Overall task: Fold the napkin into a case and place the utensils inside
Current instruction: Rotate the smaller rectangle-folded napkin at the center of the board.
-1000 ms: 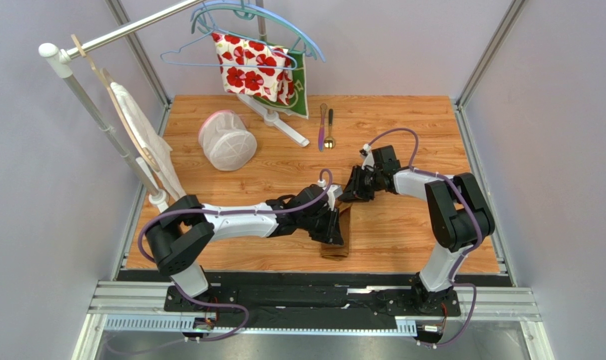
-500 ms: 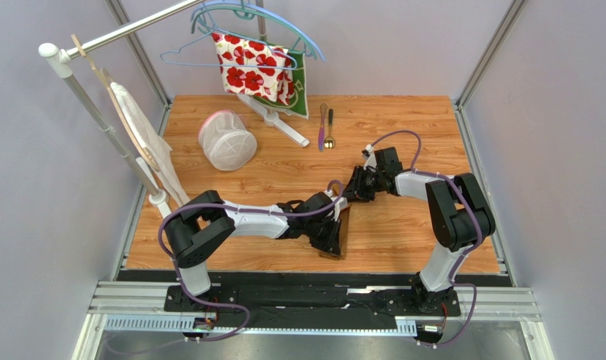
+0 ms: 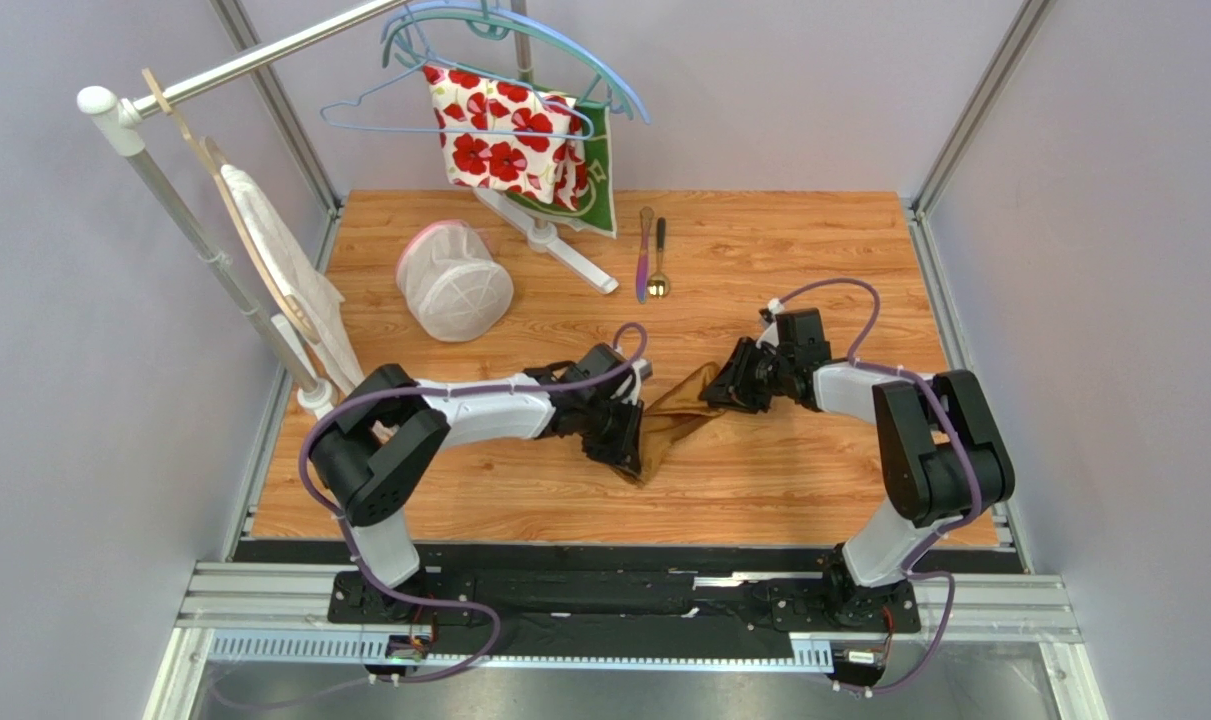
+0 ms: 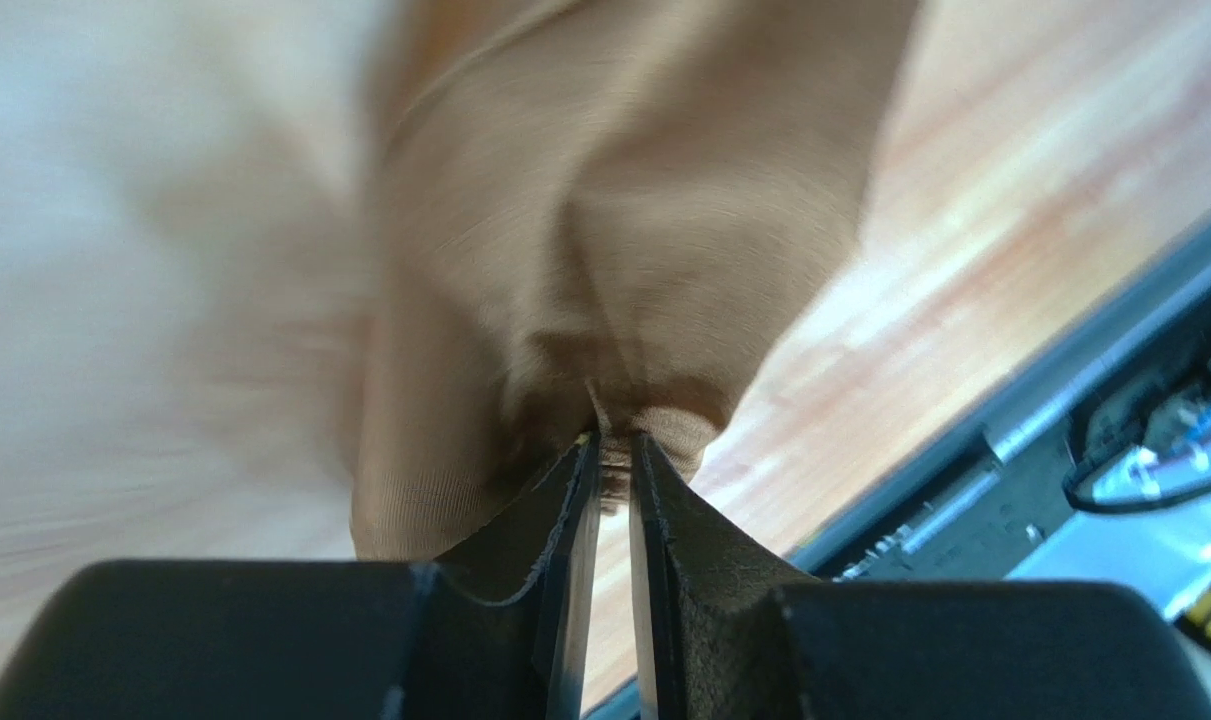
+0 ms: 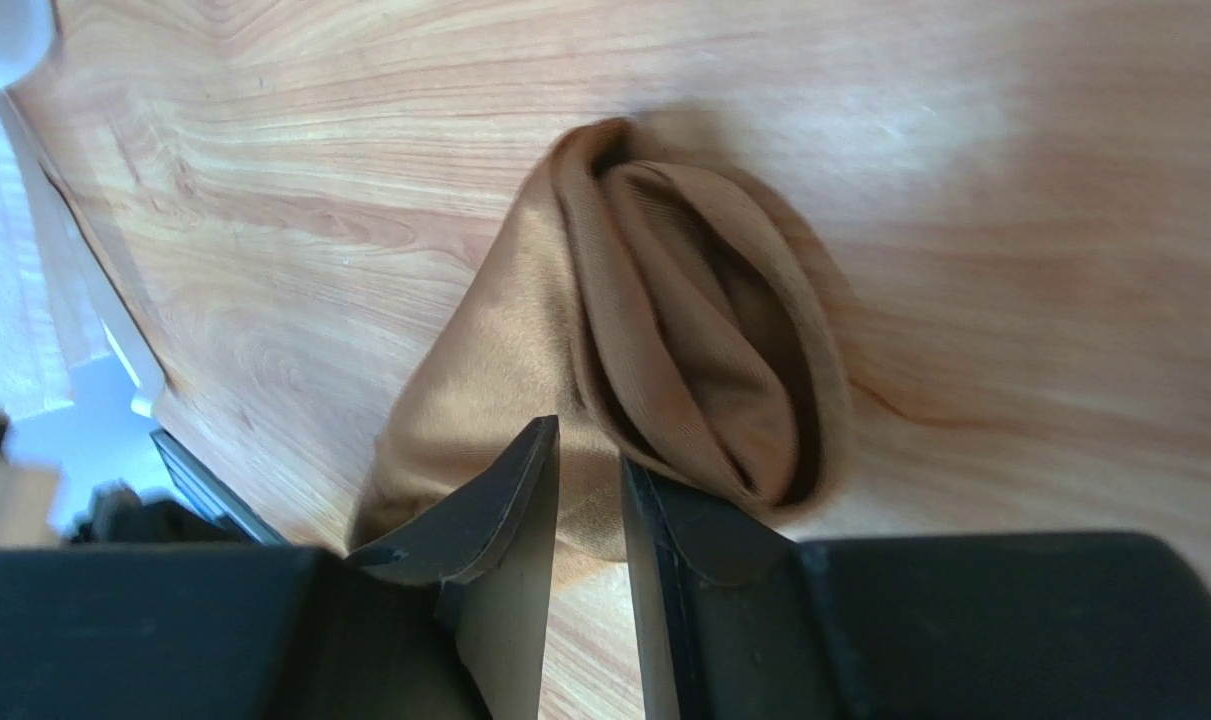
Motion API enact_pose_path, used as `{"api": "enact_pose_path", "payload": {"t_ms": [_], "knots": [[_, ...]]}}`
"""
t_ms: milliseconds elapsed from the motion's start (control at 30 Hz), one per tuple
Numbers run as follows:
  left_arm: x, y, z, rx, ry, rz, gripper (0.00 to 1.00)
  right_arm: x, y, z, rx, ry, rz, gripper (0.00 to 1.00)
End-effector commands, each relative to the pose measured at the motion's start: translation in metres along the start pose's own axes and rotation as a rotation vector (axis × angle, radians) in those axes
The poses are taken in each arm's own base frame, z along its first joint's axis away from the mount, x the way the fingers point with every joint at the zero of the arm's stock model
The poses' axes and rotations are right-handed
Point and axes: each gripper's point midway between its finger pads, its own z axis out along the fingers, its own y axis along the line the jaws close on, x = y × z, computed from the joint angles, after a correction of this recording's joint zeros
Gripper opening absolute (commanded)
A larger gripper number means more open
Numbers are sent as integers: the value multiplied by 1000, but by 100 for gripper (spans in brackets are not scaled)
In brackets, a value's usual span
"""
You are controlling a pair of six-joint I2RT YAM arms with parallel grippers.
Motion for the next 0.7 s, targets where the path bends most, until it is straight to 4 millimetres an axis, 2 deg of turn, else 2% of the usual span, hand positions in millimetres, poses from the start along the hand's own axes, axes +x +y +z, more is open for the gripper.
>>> {"api": "enact_pose_path", "payload": {"t_ms": [0, 33, 67, 133, 200, 267, 300, 333, 400, 433, 467, 533, 567, 600, 667], "knots": [[12, 88, -11, -296, 106, -11, 24, 16, -20, -9, 70, -29, 122, 30], [-3, 91, -11, -296, 93, -27, 24, 19, -19, -11, 61, -36, 153, 31], [-6, 93, -12, -302, 101, -32, 25, 27, -19, -12, 36, -56, 203, 31], [-24, 97, -15, -323, 95, -27, 25, 26, -8, -20, -21, -93, 226, 32], [-41, 113, -23, -382, 75, -27, 25, 30, -8, -25, -25, -100, 239, 33], [-63, 130, -41, -501, 43, -31, 25, 34, 3, -33, -67, -88, 222, 35], [-68, 131, -48, -526, 32, -14, 25, 32, 10, -37, -88, -84, 197, 36], [-82, 126, -59, -527, -13, 0, 25, 33, 18, -41, -114, -66, 174, 36], [-94, 115, -72, -507, -73, 3, 25, 34, 22, -53, -97, -51, 88, 39], [-102, 103, -84, -470, -126, 3, 26, 20, 29, -59, -78, -86, 43, 40], [-103, 87, -86, -395, -139, -1, 26, 24, 23, -67, -20, -62, 39, 42], [-107, 62, -92, -272, -195, -23, 27, 11, 22, -78, 46, -94, -39, 45], [-103, 44, -89, -172, -178, -26, 27, 8, 23, -79, 47, -99, -61, 45], [-97, 39, -88, -142, -175, -61, 27, 6, 25, -80, 45, -97, -80, 45], [-99, 25, -91, -90, -212, -72, 26, 3, 38, -79, -4, -74, -120, 45]]}}
